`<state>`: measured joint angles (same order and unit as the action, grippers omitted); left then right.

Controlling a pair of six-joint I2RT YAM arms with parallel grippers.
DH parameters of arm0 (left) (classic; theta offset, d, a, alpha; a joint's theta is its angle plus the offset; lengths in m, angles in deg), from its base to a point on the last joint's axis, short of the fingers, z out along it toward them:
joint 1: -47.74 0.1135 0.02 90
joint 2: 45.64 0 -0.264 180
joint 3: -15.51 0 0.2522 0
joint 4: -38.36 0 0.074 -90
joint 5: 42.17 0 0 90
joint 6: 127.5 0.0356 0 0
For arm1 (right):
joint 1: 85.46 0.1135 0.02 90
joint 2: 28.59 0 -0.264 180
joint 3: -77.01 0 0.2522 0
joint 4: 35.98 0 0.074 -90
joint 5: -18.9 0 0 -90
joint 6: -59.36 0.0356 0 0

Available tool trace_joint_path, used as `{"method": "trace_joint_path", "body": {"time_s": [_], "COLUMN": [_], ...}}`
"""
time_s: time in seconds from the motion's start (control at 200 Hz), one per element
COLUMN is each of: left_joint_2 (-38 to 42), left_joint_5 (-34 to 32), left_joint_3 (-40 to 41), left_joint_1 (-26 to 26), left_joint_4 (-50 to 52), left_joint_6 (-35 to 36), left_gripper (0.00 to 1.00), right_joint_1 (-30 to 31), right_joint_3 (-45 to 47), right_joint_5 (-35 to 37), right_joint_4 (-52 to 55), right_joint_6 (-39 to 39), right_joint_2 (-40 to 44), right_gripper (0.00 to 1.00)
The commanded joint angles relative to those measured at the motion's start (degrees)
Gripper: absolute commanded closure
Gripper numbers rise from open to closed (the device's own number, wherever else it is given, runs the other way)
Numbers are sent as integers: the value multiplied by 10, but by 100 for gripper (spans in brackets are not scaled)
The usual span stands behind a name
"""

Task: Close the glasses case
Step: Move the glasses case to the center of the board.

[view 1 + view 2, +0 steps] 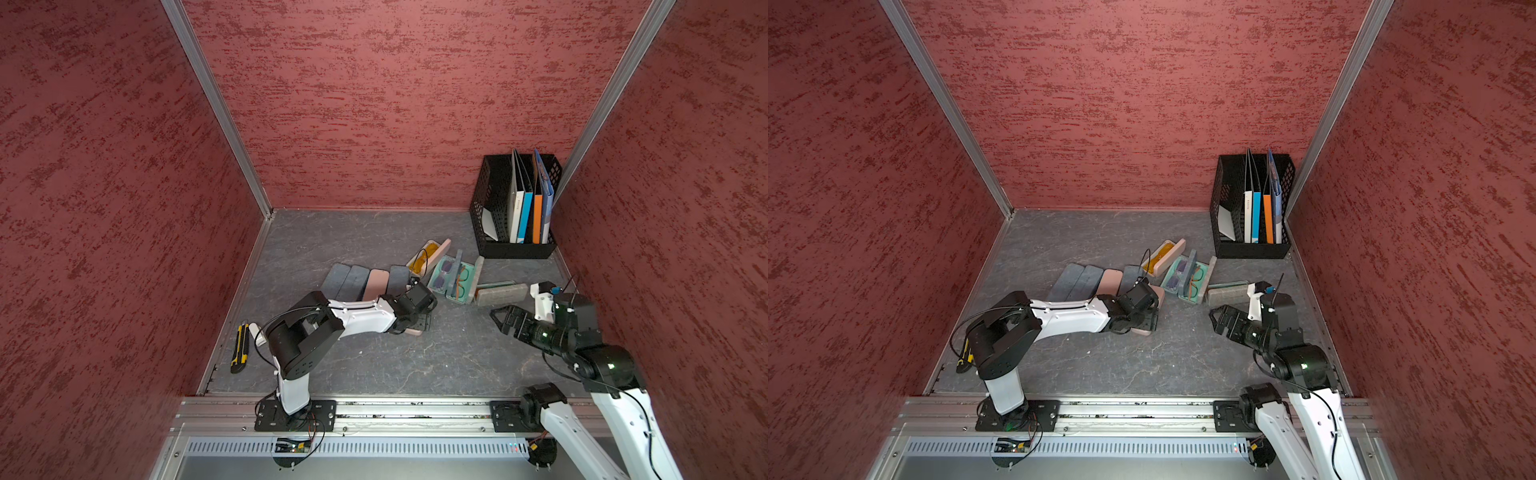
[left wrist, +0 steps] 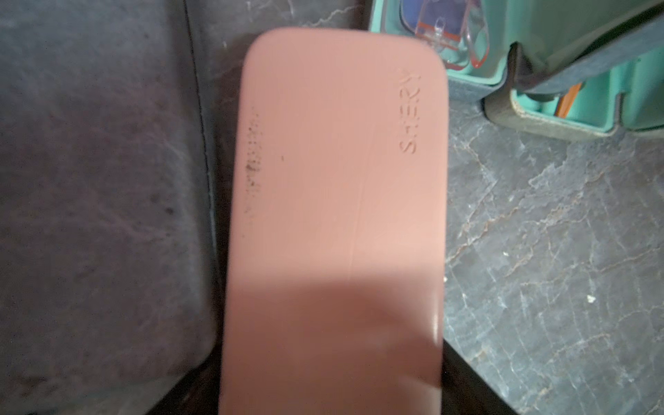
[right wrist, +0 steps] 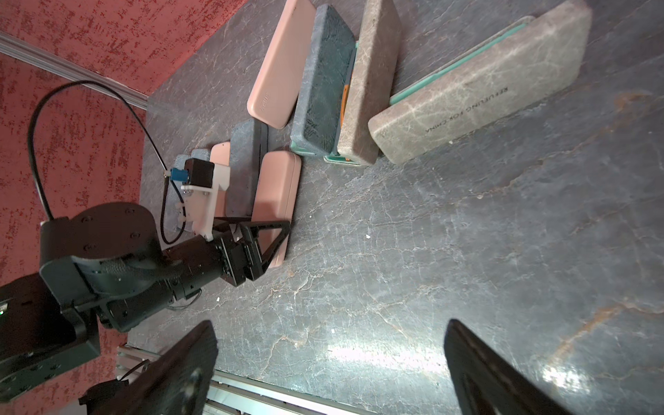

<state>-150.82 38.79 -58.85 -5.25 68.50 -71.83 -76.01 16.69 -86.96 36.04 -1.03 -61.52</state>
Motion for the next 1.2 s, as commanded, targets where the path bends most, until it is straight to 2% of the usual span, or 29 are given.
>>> {"method": "trace_joint_path", "body": {"time_s": [0.0, 0.22, 0.556, 0.872, 1.022, 1.197], "left_joint_2": [-38, -8, -1, -2, 37, 101], "left_joint_5": [1, -10, 0, -2, -7, -33], "left_joint_3": [9, 44, 49, 22, 32, 42], "left_joint_1": [23, 63, 109, 116, 94, 67], "left_joint_4": [22, 7, -12, 5, 8, 31], "left_joint_6": [-16, -17, -5, -1, -13, -26], "left_gripper": [23, 23, 22, 11, 5, 3], "right_joint_1": [-4, -3, -4, -4, -4, -4], "right_joint_3": [3, 9, 14, 17, 18, 19], "right_joint_5": [-15, -29, -44, -56, -60, -64], "right_joint_4": [-17, -23, -29, -31, -34, -36], "right_joint_6": [-13, -15, -18, -20, -21, -23], "right_joint_2": [5, 4, -3, 0, -3, -3], "right_gripper": [2, 1, 1, 1, 1, 1]}}
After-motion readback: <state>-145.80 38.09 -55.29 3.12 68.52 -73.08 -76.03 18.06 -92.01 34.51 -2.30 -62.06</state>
